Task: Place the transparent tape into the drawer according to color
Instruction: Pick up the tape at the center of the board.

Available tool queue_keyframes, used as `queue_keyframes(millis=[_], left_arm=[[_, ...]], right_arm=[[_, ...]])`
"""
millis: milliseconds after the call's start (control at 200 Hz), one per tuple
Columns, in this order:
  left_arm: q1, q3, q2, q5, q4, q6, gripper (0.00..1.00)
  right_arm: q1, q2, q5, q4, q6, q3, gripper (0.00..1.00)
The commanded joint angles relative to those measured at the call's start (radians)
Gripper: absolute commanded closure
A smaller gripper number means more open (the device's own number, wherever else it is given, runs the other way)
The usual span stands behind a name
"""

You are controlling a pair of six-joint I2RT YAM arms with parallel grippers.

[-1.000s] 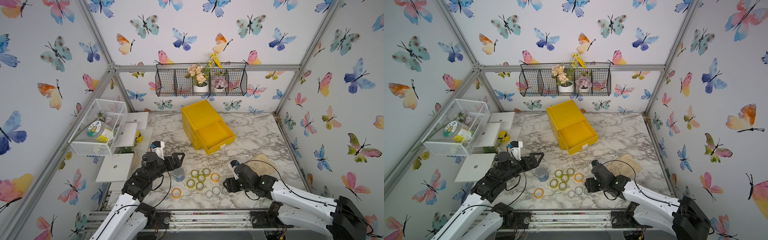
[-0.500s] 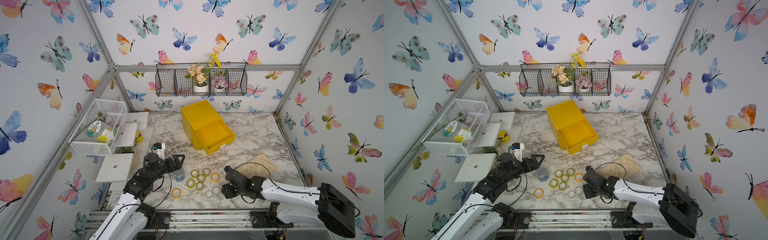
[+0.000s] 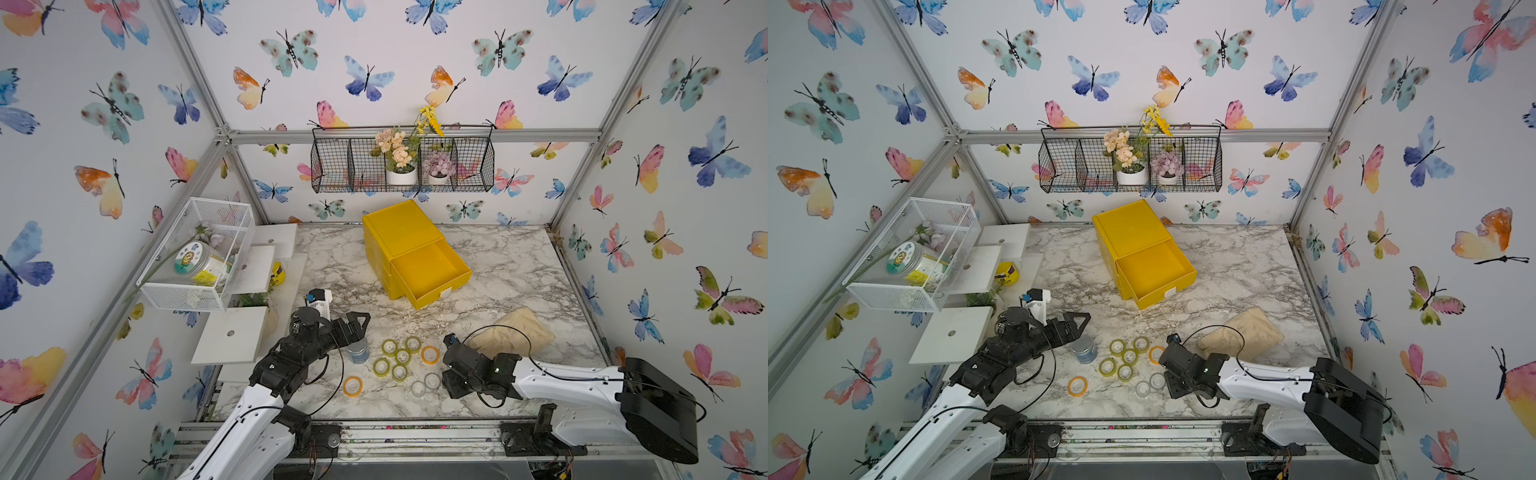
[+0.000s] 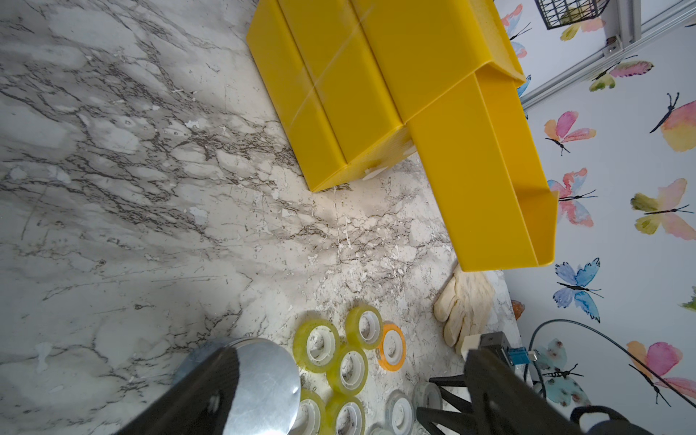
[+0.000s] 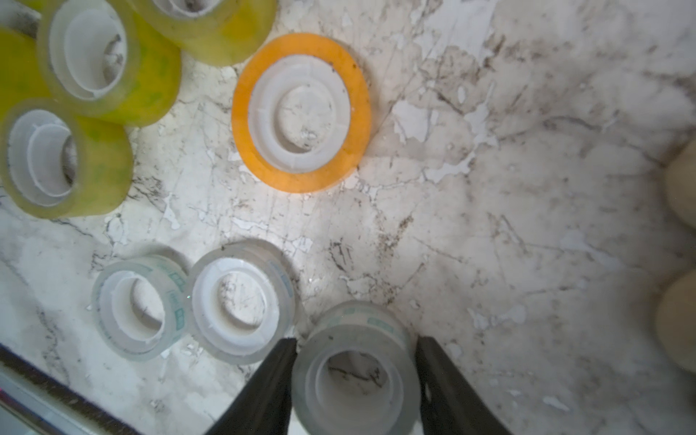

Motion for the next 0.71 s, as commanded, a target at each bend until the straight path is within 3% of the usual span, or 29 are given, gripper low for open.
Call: queue_keyframes(millis=[0, 255, 445, 576, 701], left_arm=[[-0.002, -0.004, 0.002, 0.004, 0.02, 0.012, 0.01], [-0.002, -0.01, 0.003, 0.007, 0.02, 0.013, 0.01], [-0.003, 0.0, 0.002, 0.009, 0.015, 0.02, 0.01], [-0.003, 0.005, -0.002, 0.008, 0.013, 0.025, 0.01], [-0.002, 0.017, -0.007, 0.006, 0.002, 0.032, 0.01]], right_arm=[[0.005, 0.024, 0.007, -0.003, 0.028, -0.021, 0.53], [0.005, -0.103, 0.006, -0.034, -0.012, 0.044, 0.57], [0.004, -0.22, -0.078, -0.004, -0.099, 0.108, 0.57], [0.004, -0.239, -0.124, -0.012, -0.171, 0.204, 0.57], [0.004, -0.235, -0.092, -0.035, -0.238, 0.338, 0.57]])
